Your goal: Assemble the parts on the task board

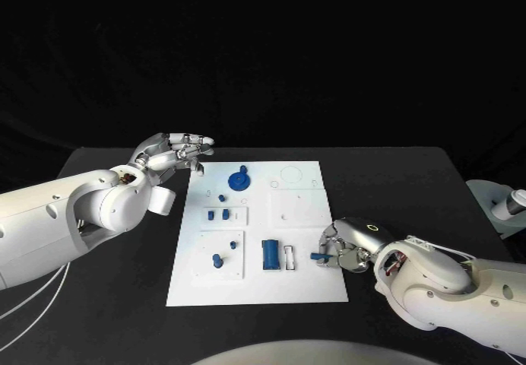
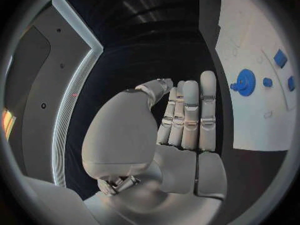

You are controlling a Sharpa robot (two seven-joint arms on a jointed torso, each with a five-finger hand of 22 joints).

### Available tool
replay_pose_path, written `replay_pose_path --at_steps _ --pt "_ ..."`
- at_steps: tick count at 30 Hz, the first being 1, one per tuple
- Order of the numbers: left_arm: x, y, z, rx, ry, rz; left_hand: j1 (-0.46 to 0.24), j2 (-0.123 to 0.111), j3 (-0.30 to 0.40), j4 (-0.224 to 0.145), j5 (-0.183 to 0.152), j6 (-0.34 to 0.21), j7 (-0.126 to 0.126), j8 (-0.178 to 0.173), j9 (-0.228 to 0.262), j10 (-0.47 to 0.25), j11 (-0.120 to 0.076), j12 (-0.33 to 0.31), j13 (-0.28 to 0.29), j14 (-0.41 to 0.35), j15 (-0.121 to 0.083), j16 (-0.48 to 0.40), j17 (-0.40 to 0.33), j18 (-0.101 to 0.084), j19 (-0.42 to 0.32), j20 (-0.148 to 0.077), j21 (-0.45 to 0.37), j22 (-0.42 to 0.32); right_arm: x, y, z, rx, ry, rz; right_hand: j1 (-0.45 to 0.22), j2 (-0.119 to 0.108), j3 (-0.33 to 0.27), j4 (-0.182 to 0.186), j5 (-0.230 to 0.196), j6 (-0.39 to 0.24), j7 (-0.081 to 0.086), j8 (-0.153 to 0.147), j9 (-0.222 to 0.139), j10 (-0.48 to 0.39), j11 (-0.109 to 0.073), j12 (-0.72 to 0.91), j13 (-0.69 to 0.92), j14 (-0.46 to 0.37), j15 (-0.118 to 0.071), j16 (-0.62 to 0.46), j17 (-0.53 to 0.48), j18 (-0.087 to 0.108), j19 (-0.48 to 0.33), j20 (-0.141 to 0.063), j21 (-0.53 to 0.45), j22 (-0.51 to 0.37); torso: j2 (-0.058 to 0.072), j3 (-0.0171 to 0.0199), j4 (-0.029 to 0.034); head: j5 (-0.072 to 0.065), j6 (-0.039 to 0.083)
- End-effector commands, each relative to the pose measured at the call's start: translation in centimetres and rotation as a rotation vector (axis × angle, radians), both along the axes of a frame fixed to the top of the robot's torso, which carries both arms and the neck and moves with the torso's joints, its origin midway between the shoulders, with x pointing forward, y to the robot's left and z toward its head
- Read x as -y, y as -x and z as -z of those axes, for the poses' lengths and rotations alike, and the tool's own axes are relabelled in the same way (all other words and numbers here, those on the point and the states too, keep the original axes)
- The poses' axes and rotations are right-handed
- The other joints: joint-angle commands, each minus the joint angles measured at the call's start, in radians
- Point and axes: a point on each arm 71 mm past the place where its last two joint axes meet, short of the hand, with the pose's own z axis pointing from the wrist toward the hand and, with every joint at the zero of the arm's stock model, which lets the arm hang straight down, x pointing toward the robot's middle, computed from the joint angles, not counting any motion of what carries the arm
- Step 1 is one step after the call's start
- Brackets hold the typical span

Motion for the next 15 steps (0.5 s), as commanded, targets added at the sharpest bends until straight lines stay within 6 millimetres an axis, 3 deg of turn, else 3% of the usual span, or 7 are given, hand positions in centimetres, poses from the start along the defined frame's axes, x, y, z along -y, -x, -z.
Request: replay_pose_path --at_steps 1,6,8,10,13,14,15 --pt "0.3 0.1 -0.1 0.006 0.015 0.018 -0.005 0.006 0.000 0.005 0.005 0.001 0.001 0.006 0.000 -0.011 0.000 0.007 0.001 -0.008 0.000 0.002 -0.001 0.014 -0.001 -0.001 -0.005 -0.002 0.5 0.4 1.2 -0.045 0.100 0.002 0.067 0.042 0.067 -0.012 0.021 0.008 0.001 0.004 0.004 0.028 -0.025 0.002 -0.133 0.077 -0.006 0.004 0.120 -0.007 0.105 -0.005 0.006 0.263 0.000 0.0005 0.0001 0.000 0.001" --pt "0.2 0.1 -0.1 0.006 0.015 0.017 -0.005 0.006 0.000 0.005 0.005 0.001 0.001 0.006 0.000 -0.011 0.000 0.007 0.001 -0.008 0.000 0.002 -0.001 0.014 -0.001 -0.001 -0.005 -0.002 0.3 0.5 0.8 -0.016 0.062 0.020 0.039 0.024 0.145 -0.011 0.055 -0.001 0.002 0.009 0.012 0.034 -0.024 0.007 -0.130 0.078 -0.006 0.005 0.125 -0.007 0.105 -0.005 0.006 0.263 0.000 0.0005 0.0006 -0.001 0.001" --pt "0.2 0.1 -0.1 0.006 0.015 0.017 -0.005 0.006 0.000 0.005 0.005 0.001 0.001 0.006 0.000 -0.011 0.000 0.007 0.001 -0.008 0.000 0.002 -0.001 0.014 -0.001 -0.001 -0.005 -0.002 0.2 0.4 0.5 -0.009 0.028 0.034 -0.006 0.020 0.231 -0.015 0.042 -0.018 0.007 0.020 0.026 0.038 -0.028 0.003 -0.132 0.079 -0.002 0.006 0.127 -0.007 0.105 -0.004 0.006 0.263 -0.001 0.0001 -0.0001 0.002 0.001" --pt "0.3 0.0 -0.1 0.006 0.015 0.018 -0.005 0.006 0.000 0.005 0.005 0.001 0.001 0.006 0.000 -0.011 0.000 0.007 0.001 -0.008 0.000 0.002 -0.001 0.014 -0.001 -0.001 -0.005 -0.002 0.0 0.4 0.1 -0.002 -0.016 0.047 -0.071 -0.009 0.352 -0.015 0.037 -0.027 0.006 0.039 0.047 0.042 -0.025 0.002 -0.132 0.079 -0.002 0.007 0.130 -0.007 0.105 -0.005 0.006 0.263 -0.001 -0.0002 -0.0003 0.004 0.002" --pt "0.3 0.0 -0.1 0.005 0.015 0.019 -0.005 0.006 0.000 0.005 0.005 0.001 0.001 0.006 0.000 -0.011 0.000 0.007 0.001 -0.008 0.000 0.002 -0.001 0.014 -0.001 -0.001 -0.005 -0.002 -0.3 0.2 -0.3 -0.005 -0.054 0.058 -0.113 -0.037 0.449 -0.023 0.037 -0.031 0.003 0.056 0.065 0.045 -0.024 0.004 -0.130 0.080 0.000 0.007 0.132 -0.007 0.105 -0.006 0.006 0.263 -0.001 -0.0004 0.0006 0.007 0.003" --pt "0.3 0.0 -0.1 0.005 0.015 0.020 -0.005 0.006 0.000 0.005 0.005 0.001 0.001 0.006 0.000 -0.011 0.000 0.007 0.001 -0.008 0.000 0.002 -0.001 0.014 -0.001 -0.001 -0.005 -0.002 -0.4 0.2 -0.4 -0.009 -0.067 0.062 -0.113 -0.037 0.449 -0.023 0.037 -0.031 0.003 0.056 0.065 0.045 -0.024 0.004 -0.130 0.080 0.000 0.007 0.132 -0.007 0.105 -0.006 0.006 0.263 -0.001 -0.0004 0.0006 0.011 0.003" --pt "0.3 0.0 -0.1 0.004 0.015 0.020 -0.004 0.006 0.000 0.004 0.006 0.001 0.001 0.006 0.000 -0.011 0.000 0.007 0.002 -0.008 0.000 0.002 -0.001 0.014 -0.001 -0.001 -0.005 -0.002 -0.6 0.2 -0.5 -0.017 -0.085 0.067 -0.151 -0.064 0.514 -0.034 0.034 -0.038 0.004 0.068 0.078 0.048 -0.022 0.006 -0.127 0.080 -0.004 0.007 0.134 -0.007 0.105 -0.003 0.006 0.263 -0.001 -0.0006 0.0005 0.012 0.003"
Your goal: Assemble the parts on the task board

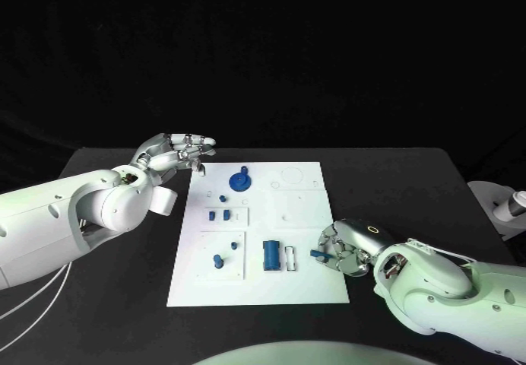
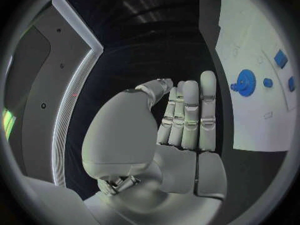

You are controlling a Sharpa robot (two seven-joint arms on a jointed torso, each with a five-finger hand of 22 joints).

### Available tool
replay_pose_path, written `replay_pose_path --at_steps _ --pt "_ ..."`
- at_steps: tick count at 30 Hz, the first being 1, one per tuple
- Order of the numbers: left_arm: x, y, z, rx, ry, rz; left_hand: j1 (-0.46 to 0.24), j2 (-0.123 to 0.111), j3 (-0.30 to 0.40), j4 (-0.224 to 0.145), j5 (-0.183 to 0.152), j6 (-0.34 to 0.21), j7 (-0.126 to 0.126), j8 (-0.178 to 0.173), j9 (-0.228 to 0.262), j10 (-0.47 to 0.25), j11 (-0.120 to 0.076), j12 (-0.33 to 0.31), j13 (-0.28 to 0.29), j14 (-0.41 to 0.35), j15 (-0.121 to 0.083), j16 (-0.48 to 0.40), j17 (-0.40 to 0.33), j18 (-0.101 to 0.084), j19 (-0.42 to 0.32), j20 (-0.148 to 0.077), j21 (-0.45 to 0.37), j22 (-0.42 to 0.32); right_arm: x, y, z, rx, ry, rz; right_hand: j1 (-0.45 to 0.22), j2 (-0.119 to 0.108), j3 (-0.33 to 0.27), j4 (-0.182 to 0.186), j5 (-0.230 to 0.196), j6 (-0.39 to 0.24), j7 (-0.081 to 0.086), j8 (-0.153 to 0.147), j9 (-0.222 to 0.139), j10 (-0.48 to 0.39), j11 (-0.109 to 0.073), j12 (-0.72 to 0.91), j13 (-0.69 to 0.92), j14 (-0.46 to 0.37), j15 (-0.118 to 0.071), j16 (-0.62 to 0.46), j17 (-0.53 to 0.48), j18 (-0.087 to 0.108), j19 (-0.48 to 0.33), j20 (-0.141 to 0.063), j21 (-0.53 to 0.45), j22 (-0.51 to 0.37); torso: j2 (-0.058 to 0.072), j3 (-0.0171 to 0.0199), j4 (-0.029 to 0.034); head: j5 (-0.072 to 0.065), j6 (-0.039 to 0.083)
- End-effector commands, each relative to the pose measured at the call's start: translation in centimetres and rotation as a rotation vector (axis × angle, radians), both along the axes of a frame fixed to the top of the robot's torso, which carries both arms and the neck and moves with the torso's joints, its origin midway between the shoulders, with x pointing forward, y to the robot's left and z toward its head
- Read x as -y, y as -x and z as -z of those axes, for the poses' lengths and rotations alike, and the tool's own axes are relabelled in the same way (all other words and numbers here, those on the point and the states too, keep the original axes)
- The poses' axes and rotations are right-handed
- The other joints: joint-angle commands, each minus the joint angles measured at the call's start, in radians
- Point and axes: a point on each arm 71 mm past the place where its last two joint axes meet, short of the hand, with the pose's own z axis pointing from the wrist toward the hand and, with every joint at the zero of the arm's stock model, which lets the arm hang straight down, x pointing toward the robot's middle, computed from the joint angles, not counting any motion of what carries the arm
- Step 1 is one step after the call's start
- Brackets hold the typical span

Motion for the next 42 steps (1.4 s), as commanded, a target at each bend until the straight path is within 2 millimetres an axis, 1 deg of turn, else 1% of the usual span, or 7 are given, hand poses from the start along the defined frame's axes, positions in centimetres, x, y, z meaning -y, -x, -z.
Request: replay_pose_path --at_steps 1,6,12,19,22,26,42 --pt "0.3 0.1 -0.1 0.004 0.014 0.019 -0.003 0.006 0.000 0.004 0.006 0.001 0.001 0.006 0.000 -0.004 0.000 0.008 0.002 -0.008 0.000 0.003 -0.002 0.015 0.000 -0.001 -0.005 -0.002 -0.4 0.0 -0.3 -0.033 -0.078 0.053 -0.055 -0.028 0.199 -0.134 -0.008 -0.009 -0.006 0.043 0.039 0.016 -0.002 0.003 -0.027 0.082 0.001 0.007 0.134 -0.007 0.105 -0.003 0.006 0.263 0.000 -0.0009 0.0004 0.008 0.001" --pt "0.3 0.1 -0.1 0.003 0.014 0.020 -0.002 0.006 0.001 0.003 0.006 0.001 0.001 0.007 0.000 -0.005 0.000 0.009 0.002 -0.009 -0.001 0.003 -0.002 0.015 0.000 -0.001 -0.005 -0.002 -1.5 0.1 -0.5 -0.073 -0.152 0.069 -0.092 -0.043 0.245 -0.149 -0.009 -0.014 -0.006 0.054 0.050 0.017 -0.001 0.004 -0.025 0.082 0.000 0.007 0.135 -0.007 0.105 -0.004 0.006 0.263 0.000 -0.0004 0.0011 0.006 0.000" --pt "0.4 0.1 -0.1 0.003 0.016 0.025 -0.002 0.006 0.001 0.003 0.006 0.001 0.001 0.007 0.000 -0.005 0.000 0.009 0.002 -0.009 -0.001 0.003 -0.002 0.015 0.000 -0.001 -0.005 -0.002 -2.4 0.1 -0.1 -0.156 -0.198 0.089 -0.126 -0.051 0.264 -0.155 -0.009 -0.014 -0.007 0.060 0.057 0.020 -0.001 0.011 -0.019 0.082 0.000 0.008 0.136 -0.007 0.105 -0.003 0.006 0.263 0.000 -0.0014 0.0028 0.011 -0.001" --pt "0.5 0.1 -0.1 0.003 0.019 0.031 -0.001 0.006 0.001 0.002 0.006 0.001 0.000 0.007 0.000 -0.005 0.000 0.009 0.002 -0.009 -0.001 0.003 -0.002 0.015 0.000 -0.001 -0.006 -0.002 -3.3 -0.1 0.6 -0.234 -0.212 0.091 -0.188 -0.061 0.273 -0.152 -0.010 -0.011 -0.009 0.068 0.063 0.024 -0.002 0.022 -0.011 0.083 0.000 0.008 0.139 -0.007 0.105 -0.004 0.006 0.263 0.001 -0.0014 0.0006 0.008 -0.001" --pt "0.6 0.1 -0.1 0.003 0.020 0.035 -0.001 0.006 0.001 0.002 0.006 0.001 0.000 0.007 0.000 -0.005 0.000 0.009 0.002 -0.009 -0.001 0.003 -0.002 0.015 0.000 -0.001 -0.006 -0.002 -3.6 -0.2 0.9 -0.250 -0.210 0.091 -0.229 -0.068 0.257 -0.141 0.022 -0.005 -0.009 0.073 0.065 0.028 -0.002 0.031 -0.005 0.083 0.000 0.010 0.142 -0.007 0.105 -0.004 0.006 0.263 0.001 -0.0003 0.0018 0.009 -0.003" --pt "0.5 0.1 -0.1 0.003 0.020 0.035 -0.001 0.006 0.001 0.002 0.006 0.001 0.000 0.007 0.000 -0.005 0.000 0.009 0.002 -0.009 -0.001 0.003 -0.002 0.015 0.000 -0.001 -0.006 -0.002 -3.7 -0.4 1.1 -0.258 -0.201 0.092 -0.281 -0.063 0.230 -0.121 0.029 0.002 -0.009 0.076 0.066 0.032 -0.003 0.043 0.004 0.085 0.000 0.013 0.150 -0.007 0.105 -0.004 0.006 0.263 0.001 0.0001 0.0005 0.009 -0.002" --pt "0.5 0.2 -0.1 0.000 0.019 0.036 0.000 0.005 0.002 0.002 0.006 0.000 0.001 0.007 0.000 -0.006 0.000 0.011 0.003 -0.009 -0.001 0.003 -0.002 0.015 0.000 -0.001 -0.006 -0.002 -4.4 -0.7 1.0 -0.221 -0.194 0.080 -0.362 -0.039 0.173 -0.111 0.027 0.014 -0.011 0.077 0.062 0.039 -0.004 0.062 0.017 0.087 -0.002 0.017 0.162 -0.007 0.105 -0.006 0.006 0.263 0.002 0.0001 0.0012 0.008 -0.004"
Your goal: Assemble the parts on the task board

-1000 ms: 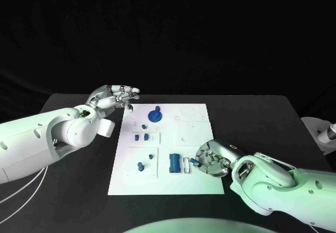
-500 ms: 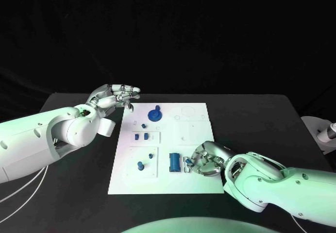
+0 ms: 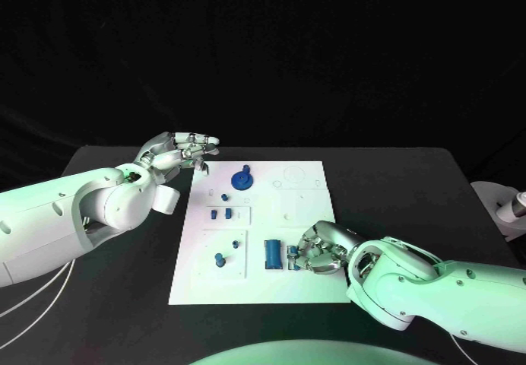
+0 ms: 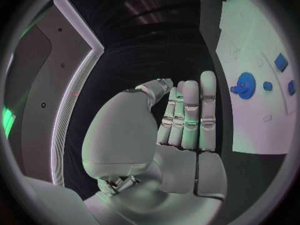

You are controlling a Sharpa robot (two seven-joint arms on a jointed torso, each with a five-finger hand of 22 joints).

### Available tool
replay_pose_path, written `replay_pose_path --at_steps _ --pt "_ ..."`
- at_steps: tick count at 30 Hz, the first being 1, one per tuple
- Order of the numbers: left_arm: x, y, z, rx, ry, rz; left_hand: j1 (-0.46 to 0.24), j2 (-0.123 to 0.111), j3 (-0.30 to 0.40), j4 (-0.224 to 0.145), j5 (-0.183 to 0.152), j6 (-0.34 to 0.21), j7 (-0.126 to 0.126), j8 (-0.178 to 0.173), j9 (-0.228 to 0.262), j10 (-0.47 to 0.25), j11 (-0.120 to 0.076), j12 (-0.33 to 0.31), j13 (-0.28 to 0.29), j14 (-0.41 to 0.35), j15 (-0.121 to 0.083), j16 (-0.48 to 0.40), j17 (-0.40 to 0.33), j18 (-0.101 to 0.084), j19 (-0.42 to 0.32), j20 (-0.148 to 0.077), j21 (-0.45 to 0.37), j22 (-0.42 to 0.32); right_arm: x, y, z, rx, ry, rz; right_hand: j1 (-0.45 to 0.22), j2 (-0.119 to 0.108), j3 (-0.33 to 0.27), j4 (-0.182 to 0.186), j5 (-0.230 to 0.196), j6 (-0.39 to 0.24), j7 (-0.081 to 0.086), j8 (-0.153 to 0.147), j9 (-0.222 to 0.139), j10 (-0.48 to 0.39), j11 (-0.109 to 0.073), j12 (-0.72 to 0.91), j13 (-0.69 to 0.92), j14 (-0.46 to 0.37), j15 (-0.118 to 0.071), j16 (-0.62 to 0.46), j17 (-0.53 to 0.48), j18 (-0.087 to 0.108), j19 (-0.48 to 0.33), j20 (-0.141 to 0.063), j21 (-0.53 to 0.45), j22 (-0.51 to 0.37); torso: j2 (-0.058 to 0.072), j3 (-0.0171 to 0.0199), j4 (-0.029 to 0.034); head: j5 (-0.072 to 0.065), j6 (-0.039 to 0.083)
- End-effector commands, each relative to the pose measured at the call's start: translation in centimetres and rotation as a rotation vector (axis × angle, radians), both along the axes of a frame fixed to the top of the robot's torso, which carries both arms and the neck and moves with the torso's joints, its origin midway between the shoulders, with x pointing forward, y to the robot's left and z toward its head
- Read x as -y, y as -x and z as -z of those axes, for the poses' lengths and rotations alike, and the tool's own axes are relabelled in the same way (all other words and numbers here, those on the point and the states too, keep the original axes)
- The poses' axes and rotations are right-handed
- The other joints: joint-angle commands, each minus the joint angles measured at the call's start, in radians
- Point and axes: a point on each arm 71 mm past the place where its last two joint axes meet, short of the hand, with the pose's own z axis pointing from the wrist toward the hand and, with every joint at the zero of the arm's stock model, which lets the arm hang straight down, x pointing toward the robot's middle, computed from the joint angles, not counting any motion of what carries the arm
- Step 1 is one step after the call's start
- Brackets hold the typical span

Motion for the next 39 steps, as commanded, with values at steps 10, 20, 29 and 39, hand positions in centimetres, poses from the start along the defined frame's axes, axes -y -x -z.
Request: replay_pose_path --at_steps 10,20,29,39 --pt "0.23 0.11 -0.12 0.000 0.013 0.021 -0.001 0.005 0.002 0.002 0.006 0.000 0.001 0.007 0.000 -0.007 0.000 0.007 0.001 -0.010 -0.001 0.003 -0.002 0.015 0.000 -0.001 -0.006 -0.001 -0.25 0.03 0.01 0.016 0.018 -0.016 -0.037 0.001 -0.032 0.000 0.014 0.008 0.003 -0.005 -0.004 0.014 0.000 0.007 0.062 0.087 -0.002 0.006 0.164 -0.007 0.105 -0.006 0.006 0.263 -0.001 -0.0005 0.0003 0.003 -0.003" --pt "0.18 0.11 -0.11 -0.001 0.012 0.020 -0.001 0.005 0.002 0.002 0.006 0.000 0.001 0.007 0.000 -0.007 0.000 0.007 0.001 -0.010 -0.001 0.003 -0.002 0.015 0.000 -0.001 -0.006 -0.001 -0.26 -0.01 0.01 0.022 0.023 -0.023 -0.109 -0.019 -0.123 0.002 0.018 0.010 0.002 -0.009 -0.009 0.012 0.000 0.001 0.061 0.087 -0.002 0.005 0.161 -0.007 0.105 -0.006 0.006 0.263 -0.001 -0.0006 0.0000 0.004 -0.004" --pt "0.19 0.11 -0.08 -0.005 0.011 0.021 -0.002 0.006 0.001 0.003 0.006 0.000 0.001 0.007 0.000 -0.008 0.001 0.008 0.001 -0.010 0.000 0.003 -0.002 0.014 0.000 -0.001 -0.006 -0.001 -0.14 -0.02 -0.01 0.028 0.026 -0.031 -0.121 -0.025 -0.152 0.003 -0.009 0.010 0.002 -0.009 -0.010 0.012 0.000 0.000 0.062 0.087 -0.003 0.005 0.162 -0.007 0.105 -0.006 0.006 0.263 -0.001 -0.0005 -0.0005 0.004 -0.004" --pt "0.12 0.10 -0.09 -0.004 0.010 0.019 -0.002 0.006 0.001 0.003 0.006 0.000 0.001 0.007 0.000 -0.008 0.001 0.008 0.001 -0.010 0.000 0.003 -0.002 0.014 0.000 -0.001 -0.006 -0.001 0.67 0.00 -0.22 0.053 0.021 -0.044 -0.014 -0.025 -0.160 -0.018 -0.025 0.005 0.002 -0.013 -0.013 0.009 0.000 -0.009 0.059 0.086 -0.003 0.003 0.157 -0.007 0.105 -0.007 0.006 0.263 -0.001 0.0003 -0.0008 0.004 -0.002"
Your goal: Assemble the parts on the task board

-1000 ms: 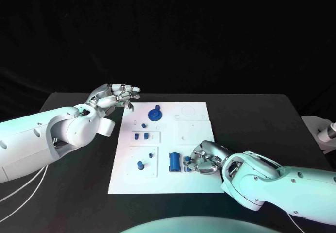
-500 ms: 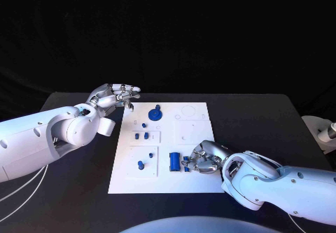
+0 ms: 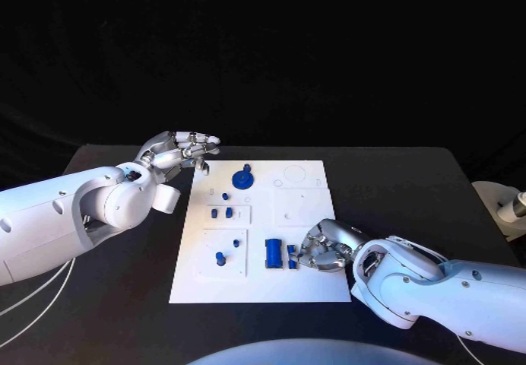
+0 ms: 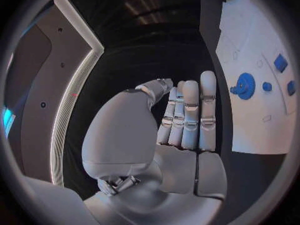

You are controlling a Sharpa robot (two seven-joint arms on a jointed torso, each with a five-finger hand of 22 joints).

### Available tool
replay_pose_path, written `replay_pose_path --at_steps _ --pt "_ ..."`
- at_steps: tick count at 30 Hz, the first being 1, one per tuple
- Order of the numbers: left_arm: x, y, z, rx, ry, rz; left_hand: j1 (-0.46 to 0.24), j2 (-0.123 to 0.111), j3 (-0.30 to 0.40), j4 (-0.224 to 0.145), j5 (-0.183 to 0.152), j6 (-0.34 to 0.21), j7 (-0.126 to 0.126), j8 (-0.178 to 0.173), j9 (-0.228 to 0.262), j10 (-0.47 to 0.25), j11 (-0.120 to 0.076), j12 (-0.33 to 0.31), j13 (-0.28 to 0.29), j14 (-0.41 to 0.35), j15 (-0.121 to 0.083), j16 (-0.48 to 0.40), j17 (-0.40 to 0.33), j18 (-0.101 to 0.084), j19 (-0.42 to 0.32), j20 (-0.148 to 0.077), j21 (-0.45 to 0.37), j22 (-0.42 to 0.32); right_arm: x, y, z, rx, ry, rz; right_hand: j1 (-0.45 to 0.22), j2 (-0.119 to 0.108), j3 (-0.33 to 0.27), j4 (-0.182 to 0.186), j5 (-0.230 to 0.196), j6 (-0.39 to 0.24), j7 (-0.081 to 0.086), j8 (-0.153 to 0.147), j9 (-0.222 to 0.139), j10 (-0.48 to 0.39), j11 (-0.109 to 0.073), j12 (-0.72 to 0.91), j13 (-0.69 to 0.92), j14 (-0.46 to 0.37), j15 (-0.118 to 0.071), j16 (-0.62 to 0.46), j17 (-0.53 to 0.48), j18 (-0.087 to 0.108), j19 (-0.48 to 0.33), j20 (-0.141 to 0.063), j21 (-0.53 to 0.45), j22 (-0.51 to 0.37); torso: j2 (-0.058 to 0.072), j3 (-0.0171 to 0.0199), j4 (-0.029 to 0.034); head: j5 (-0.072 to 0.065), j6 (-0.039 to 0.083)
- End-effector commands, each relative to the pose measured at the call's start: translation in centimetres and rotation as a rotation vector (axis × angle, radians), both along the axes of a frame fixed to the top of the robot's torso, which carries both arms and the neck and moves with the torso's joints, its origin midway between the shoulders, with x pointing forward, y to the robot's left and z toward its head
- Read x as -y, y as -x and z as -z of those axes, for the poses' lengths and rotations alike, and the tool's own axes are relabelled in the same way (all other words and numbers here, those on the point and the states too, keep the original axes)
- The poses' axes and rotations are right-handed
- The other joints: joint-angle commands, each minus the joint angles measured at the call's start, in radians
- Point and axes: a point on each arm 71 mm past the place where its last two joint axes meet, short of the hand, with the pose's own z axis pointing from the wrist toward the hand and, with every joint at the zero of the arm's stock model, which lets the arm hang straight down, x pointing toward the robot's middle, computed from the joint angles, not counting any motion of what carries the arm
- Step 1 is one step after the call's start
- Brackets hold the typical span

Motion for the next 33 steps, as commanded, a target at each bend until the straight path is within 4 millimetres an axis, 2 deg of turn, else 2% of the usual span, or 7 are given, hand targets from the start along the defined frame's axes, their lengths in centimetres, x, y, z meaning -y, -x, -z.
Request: replay_pose_path --at_steps 1,11,21,22,23,28,33 --pt "0.2 0.1 -0.1 0.001 0.011 0.016 -0.002 0.006 0.001 0.003 0.006 0.000 0.001 0.003 0.000 -0.008 0.001 0.004 0.001 -0.010 0.000 0.003 -0.001 0.014 0.000 -0.001 -0.006 -0.002 -0.1 0.1 -0.3 0.032 -0.017 -0.043 0.036 -0.005 -0.006 -0.006 -0.017 -0.006 0.008 -0.009 -0.003 0.005 0.001 -0.018 0.054 0.085 -0.002 0.001 0.152 -0.007 0.105 -0.006 0.006 0.263 0.000 0.0002 -0.0009 0.000 0.003" --pt "-0.3 -0.5 -0.1 0.019 0.024 -0.018 -0.014 0.002 -0.003 0.011 0.005 -0.004 0.002 0.003 0.000 -0.014 0.002 0.008 0.003 -0.012 0.002 0.004 -0.003 0.014 -0.001 0.000 -0.009 -0.003 1.8 -2.7 -2.7 0.159 -0.321 -0.031 0.133 0.001 -0.021 -0.001 -0.001 -0.109 0.054 -0.074 -0.029 -0.097 0.040 -0.257 -0.078 0.053 0.029 -0.061 0.016 0.021 0.056 0.017 -0.125 0.223 -0.015 -0.0009 -0.0076 -0.012 0.042" --pt "-0.8 -1.8 1.3 -0.002 0.082 -0.138 -0.034 -0.019 -0.008 0.038 0.003 -0.035 0.017 -0.005 -0.006 -0.075 0.024 -0.024 -0.021 -0.150 0.030 -0.095 -0.054 0.009 -0.099 0.024 -0.096 -0.043 5.1 -9.9 -4.1 0.113 -0.677 0.129 0.266 0.016 0.013 -0.031 -0.024 -0.183 0.100 -0.114 -0.034 -0.321 0.078 -0.689 -0.397 -0.102 0.066 -0.341 -0.395 0.119 -0.163 0.058 -0.683 0.014 -0.059 -0.0062 -0.0168 -0.035 0.155" --pt "-0.8 -1.9 1.4 -0.004 0.087 -0.147 -0.038 -0.023 -0.005 0.045 0.003 -0.042 0.021 -0.007 -0.007 -0.086 0.032 -0.036 -0.030 -0.197 0.040 -0.150 -0.080 0.005 -0.136 0.032 -0.130 -0.059 5.3 -10.5 -4.0 0.111 -0.696 0.144 0.280 0.020 0.036 -0.028 -0.029 -0.214 0.113 -0.141 -0.050 -0.379 0.098 -0.754 -0.452 -0.219 0.079 -0.515 -0.621 0.166 -0.297 0.067 -0.998 -0.115 -0.064 -0.0070 -0.0183 -0.035 0.164" --pt "-0.8 -2.1 1.7 -0.004 0.093 -0.158 -0.038 -0.023 -0.005 0.045 0.003 -0.042 0.021 -0.007 -0.007 -0.086 0.032 -0.036 -0.030 -0.197 0.040 -0.150 -0.080 0.005 -0.136 0.032 -0.130 -0.059 5.5 -11.2 -4.0 0.110 -0.718 0.162 0.281 0.020 0.036 -0.028 -0.029 -0.215 0.113 -0.142 -0.050 -0.381 0.099 -0.756 -0.453 -0.222 0.080 -0.521 -0.628 0.168 -0.301 0.067 -1.008 -0.119 -0.070 -0.0079 -0.0198 -0.034 0.167" --pt "-0.6 -3.1 2.9 0.002 0.109 -0.216 -0.037 -0.034 -0.003 0.077 -0.003 -0.098 0.017 -0.014 -0.021 -0.119 0.082 -0.136 -0.105 -0.360 0.123 -0.498 -0.230 -0.027 -0.347 0.112 -0.431 -0.228 6.5 -14.8 -3.4 0.119 -0.808 0.234 0.302 0.016 0.112 -0.025 -0.070 -0.211 0.151 -0.180 -0.091 -0.425 0.141 -0.961 -0.712 -0.403 0.139 -0.841 -0.789 0.171 -0.425 0.114 -1.250 -0.311 -0.090 -0.0087 -0.0234 -0.024 0.212" --pt "-0.7 -4.0 4.0 0.012 0.118 -0.267 -0.029 -0.033 -0.027 0.094 -0.004 -0.119 0.004 -0.019 -0.038 -0.121 0.091 -0.201 -0.126 -0.371 0.143 -0.645 -0.278 -0.006 -0.372 0.165 -0.594 -0.337 6.7 -17.4 -2.7 0.133 -0.854 0.269 0.292 0.025 0.148 -0.058 -0.087 -0.194 0.168 -0.221 -0.135 -0.439 0.183 -1.085 -0.934 -0.517 0.200 -1.126 -0.946 0.169 -0.525 0.186 -1.446 -0.520 -0.105 -0.0055 -0.0274 -0.013 0.222"
